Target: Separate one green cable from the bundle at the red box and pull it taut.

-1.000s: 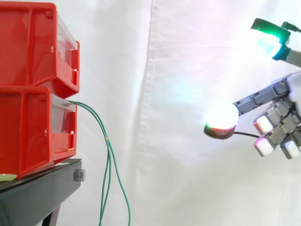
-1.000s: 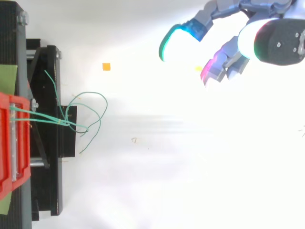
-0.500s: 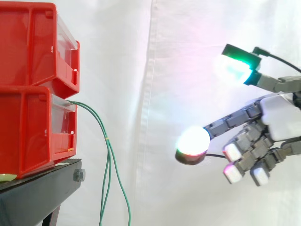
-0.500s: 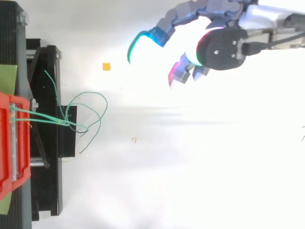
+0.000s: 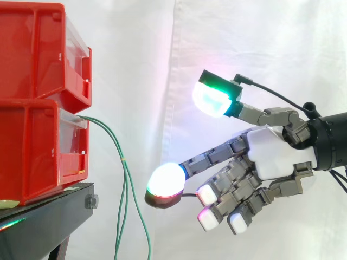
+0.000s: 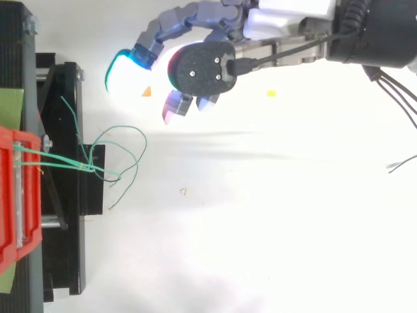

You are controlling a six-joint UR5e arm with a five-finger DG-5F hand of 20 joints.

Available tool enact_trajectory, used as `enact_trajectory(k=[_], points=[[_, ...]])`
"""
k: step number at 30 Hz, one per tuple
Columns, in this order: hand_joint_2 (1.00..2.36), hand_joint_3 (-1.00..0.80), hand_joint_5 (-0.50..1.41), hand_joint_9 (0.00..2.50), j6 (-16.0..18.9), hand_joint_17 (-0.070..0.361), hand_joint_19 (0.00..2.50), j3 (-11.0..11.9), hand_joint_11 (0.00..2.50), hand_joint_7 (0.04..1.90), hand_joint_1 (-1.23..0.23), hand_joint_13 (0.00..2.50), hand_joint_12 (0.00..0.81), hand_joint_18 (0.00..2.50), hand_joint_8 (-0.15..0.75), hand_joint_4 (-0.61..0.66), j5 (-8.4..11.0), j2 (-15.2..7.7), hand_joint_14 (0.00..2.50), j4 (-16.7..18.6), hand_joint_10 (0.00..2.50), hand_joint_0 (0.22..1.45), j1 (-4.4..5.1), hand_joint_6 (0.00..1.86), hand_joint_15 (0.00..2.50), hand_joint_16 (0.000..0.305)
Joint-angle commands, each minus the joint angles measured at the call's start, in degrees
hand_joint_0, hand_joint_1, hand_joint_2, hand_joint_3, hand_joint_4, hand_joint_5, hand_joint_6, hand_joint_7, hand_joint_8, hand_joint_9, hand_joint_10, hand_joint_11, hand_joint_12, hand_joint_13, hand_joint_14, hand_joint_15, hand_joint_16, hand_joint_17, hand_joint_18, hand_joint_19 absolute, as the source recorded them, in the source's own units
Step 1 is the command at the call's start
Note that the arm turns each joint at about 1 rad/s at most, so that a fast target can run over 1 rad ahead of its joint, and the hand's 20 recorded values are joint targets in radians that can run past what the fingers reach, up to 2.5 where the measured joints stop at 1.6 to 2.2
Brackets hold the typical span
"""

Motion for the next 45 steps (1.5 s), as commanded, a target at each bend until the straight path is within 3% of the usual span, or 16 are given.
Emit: enact_trajectory(k=[1, 5, 7, 12, 17, 20, 26, 34, 39, 40, 45], points=[[1.0, -0.5, -0.2, 0.95, -0.1, 0.188, 0.37, 0.5, 0.36, 0.62, -0.42, 0.74, 0.429, 0.87, 0.333, 0.12, 0.23, -0.3, 0.01, 0.1, 0.01, 0.34, -0.02, 0.5, 0.34, 0.084], [1.0, -0.5, -0.19, 0.95, -0.7, 0.188, 0.36, 0.5, 0.45, 0.61, -0.42, 0.74, 0.427, 0.87, 0.348, 0.12, 0.32, -0.3, 0.01, 0.8, 0.01, 0.34, 0.24, 0.5, 0.34, 0.083], [1.0, -0.5, -0.19, 1.01, -1.1, 0.186, 0.37, 0.4, 0.65, 0.62, -0.42, 0.79, 0.443, 0.86, 0.372, 0.12, 0.58, -0.2, 0.01, 1.2, 0.01, 0.34, 0.42, 0.5, 0.4, 0.083], [1.0, -0.5, -0.19, 1.03, -3.7, 0.181, 0.41, 0.3, 0.53, 0.62, -0.42, 0.81, 0.454, 0.89, 0.341, 0.12, 3.13, -0.3, 0.01, 1.9, 0.01, 0.34, 1.38, 0.5, 0.41, 0.08], [1.0, -0.5, -0.19, 1.02, -4.3, 0.183, 0.44, 0.3, 0.52, 0.62, -0.42, 0.81, 0.443, 0.94, 0.34, 0.12, 3.92, -0.3, 0.01, 2.0, 0.01, 0.34, 2.0, 0.5, 0.42, 0.081], [1.0, -0.5, -0.19, 1.02, -4.2, 0.185, 0.43, 0.3, 0.51, 0.62, -0.42, 0.8, 0.441, 0.95, 0.34, 0.12, 5.15, -0.9, 0.01, 2.1, 0.01, 0.34, 2.61, 0.5, 0.41, 0.082], [1.0, -0.5, -0.19, 1.02, -3.3, 0.185, 0.42, 0.4, 0.51, 0.62, -0.42, 0.8, 0.441, 0.95, 0.34, 0.12, 5.06, -3.4, 0.01, 3.4, 0.01, 0.34, 3.41, 0.5, 0.41, 0.082], [1.0, -0.5, -0.19, 1.02, -3.1, 0.185, 0.42, 0.4, 0.52, 0.62, -0.42, 0.79, 0.437, 0.91, 0.337, 0.12, 7.35, -3.5, 0.01, 4.9, 0.01, 0.34, 5.16, 0.5, 0.41, 0.082], [1.0, -0.5, -0.19, 1.01, -3.2, 0.18, 0.41, 0.8, 0.52, 0.62, -0.42, 0.76, 0.432, 0.86, 0.334, 0.12, 7.96, -3.4, 0.01, 4.9, 0.01, 0.34, 5.78, 0.5, 0.41, 0.08], [1.0, -0.5, -0.19, 1.0, -3.3, 0.18, 0.42, 1.1, 0.52, 0.62, -0.42, 0.76, 0.432, 0.86, 0.338, 0.12, 8.93, -3.4, 0.01, 4.9, 0.01, 0.34, 6.39, 0.5, 0.41, 0.08], [1.0, -0.5, -0.19, 0.97, -3.4, 0.176, 0.42, 1.3, 0.51, 0.62, -0.42, 0.73, 0.427, 0.82, 0.333, 0.12, 10.69, -3.4, 0.01, 4.9, 0.01, 0.34, 7.45, 0.5, 0.41, 0.078]])
